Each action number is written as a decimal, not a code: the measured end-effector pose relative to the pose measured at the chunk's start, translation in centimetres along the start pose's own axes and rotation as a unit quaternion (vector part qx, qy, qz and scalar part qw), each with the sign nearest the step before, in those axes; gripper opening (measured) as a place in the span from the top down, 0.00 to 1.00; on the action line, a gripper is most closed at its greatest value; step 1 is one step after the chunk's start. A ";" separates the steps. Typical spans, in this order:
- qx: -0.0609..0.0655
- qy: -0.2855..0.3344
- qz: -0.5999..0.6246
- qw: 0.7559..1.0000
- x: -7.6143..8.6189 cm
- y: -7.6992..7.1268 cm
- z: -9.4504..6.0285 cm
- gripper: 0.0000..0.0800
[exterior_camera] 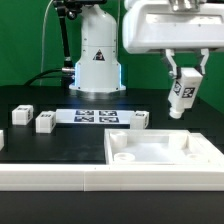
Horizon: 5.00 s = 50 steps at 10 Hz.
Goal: Assemble one leg
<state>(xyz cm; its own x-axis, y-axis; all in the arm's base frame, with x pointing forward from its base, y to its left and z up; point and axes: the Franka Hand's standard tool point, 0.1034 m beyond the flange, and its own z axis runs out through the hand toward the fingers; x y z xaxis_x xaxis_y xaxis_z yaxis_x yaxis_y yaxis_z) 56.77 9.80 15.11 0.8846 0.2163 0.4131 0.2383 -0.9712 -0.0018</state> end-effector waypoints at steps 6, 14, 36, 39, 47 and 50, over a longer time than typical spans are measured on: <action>0.004 -0.008 0.010 1.000 0.7 -0.5 0.6 0.64; -0.003 0.066 0.008 0.998 3.4 0.3 2.8 0.64; -0.002 0.096 0.005 0.995 1.4 -1.2 7.4 0.64; -0.002 0.090 0.000 0.996 1.3 -1.2 7.4 0.64; -0.001 0.088 -0.001 0.996 1.2 -1.3 7.6 0.21; -0.001 0.085 -0.002 0.996 1.2 -1.3 7.6 0.19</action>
Offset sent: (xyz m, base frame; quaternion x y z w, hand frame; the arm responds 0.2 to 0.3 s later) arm 0.0000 0.0000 0.0000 0.0000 0.0000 0.0000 1.0000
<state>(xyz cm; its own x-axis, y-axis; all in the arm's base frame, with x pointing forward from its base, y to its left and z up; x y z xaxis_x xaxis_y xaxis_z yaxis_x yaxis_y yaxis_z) 60.55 12.03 8.72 0.8035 0.1996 0.5608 0.2401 -0.9707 0.0015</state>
